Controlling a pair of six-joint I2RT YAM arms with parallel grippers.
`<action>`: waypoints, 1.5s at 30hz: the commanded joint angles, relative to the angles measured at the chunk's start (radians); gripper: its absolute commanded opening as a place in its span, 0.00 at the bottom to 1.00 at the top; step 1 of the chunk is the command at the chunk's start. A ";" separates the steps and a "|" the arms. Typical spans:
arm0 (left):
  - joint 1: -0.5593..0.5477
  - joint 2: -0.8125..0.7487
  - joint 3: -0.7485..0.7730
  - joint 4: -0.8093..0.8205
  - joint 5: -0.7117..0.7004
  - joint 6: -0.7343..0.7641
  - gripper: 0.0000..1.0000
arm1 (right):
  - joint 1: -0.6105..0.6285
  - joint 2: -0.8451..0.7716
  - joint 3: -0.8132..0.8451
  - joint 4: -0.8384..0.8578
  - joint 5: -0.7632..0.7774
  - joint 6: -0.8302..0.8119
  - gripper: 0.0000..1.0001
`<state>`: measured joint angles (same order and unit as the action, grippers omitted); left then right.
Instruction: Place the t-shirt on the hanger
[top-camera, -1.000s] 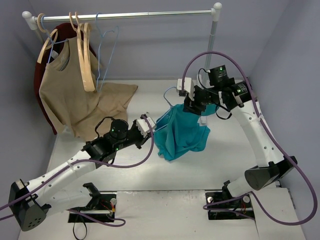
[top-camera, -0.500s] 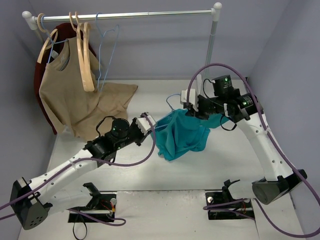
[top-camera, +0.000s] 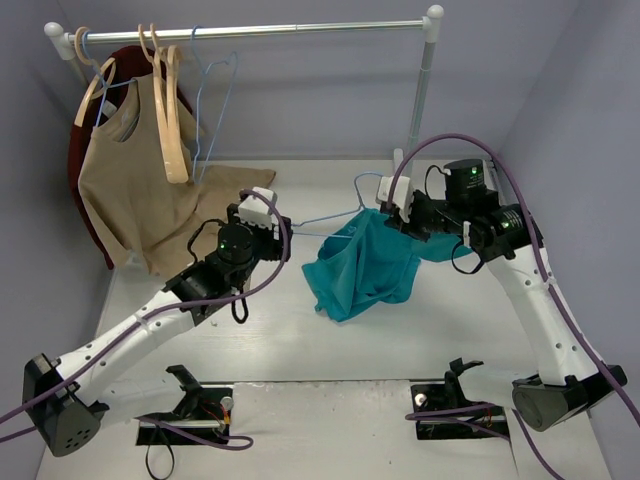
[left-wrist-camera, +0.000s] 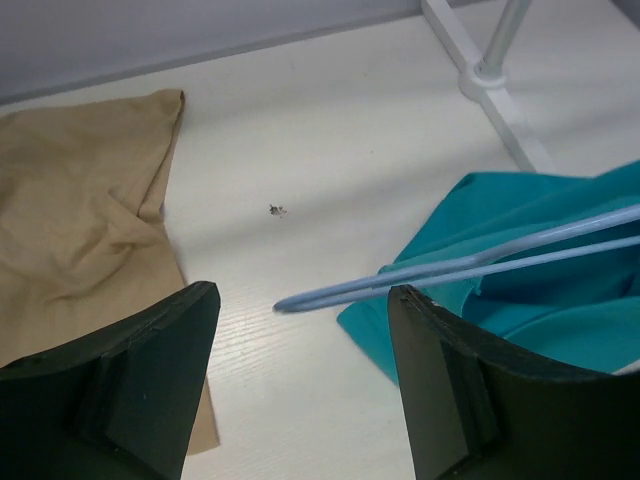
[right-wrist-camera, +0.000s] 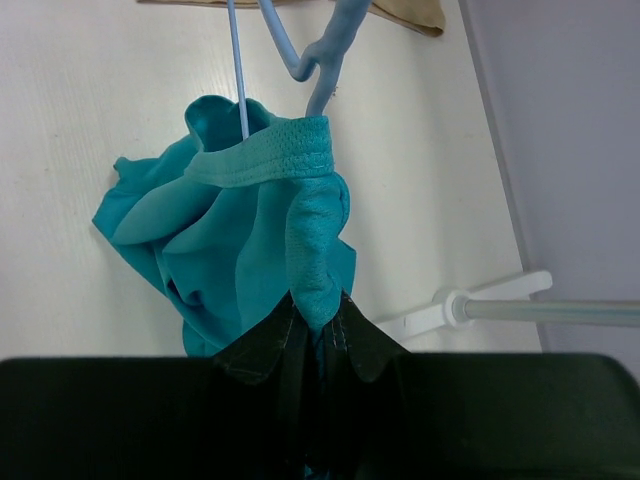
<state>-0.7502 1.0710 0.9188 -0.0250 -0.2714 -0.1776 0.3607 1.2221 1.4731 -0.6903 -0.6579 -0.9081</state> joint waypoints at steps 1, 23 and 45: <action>0.009 -0.057 0.037 0.027 -0.094 -0.213 0.68 | -0.012 -0.036 0.000 0.089 0.015 0.021 0.00; 0.008 -0.019 -0.291 0.452 0.021 -0.741 0.68 | -0.034 -0.030 0.015 0.097 0.044 0.034 0.00; -0.023 0.217 -0.213 0.665 0.181 -0.671 0.65 | -0.037 -0.053 -0.002 0.103 0.030 0.046 0.00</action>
<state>-0.7643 1.2926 0.6380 0.5205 -0.1081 -0.8749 0.3325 1.1984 1.4658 -0.6548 -0.6064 -0.8783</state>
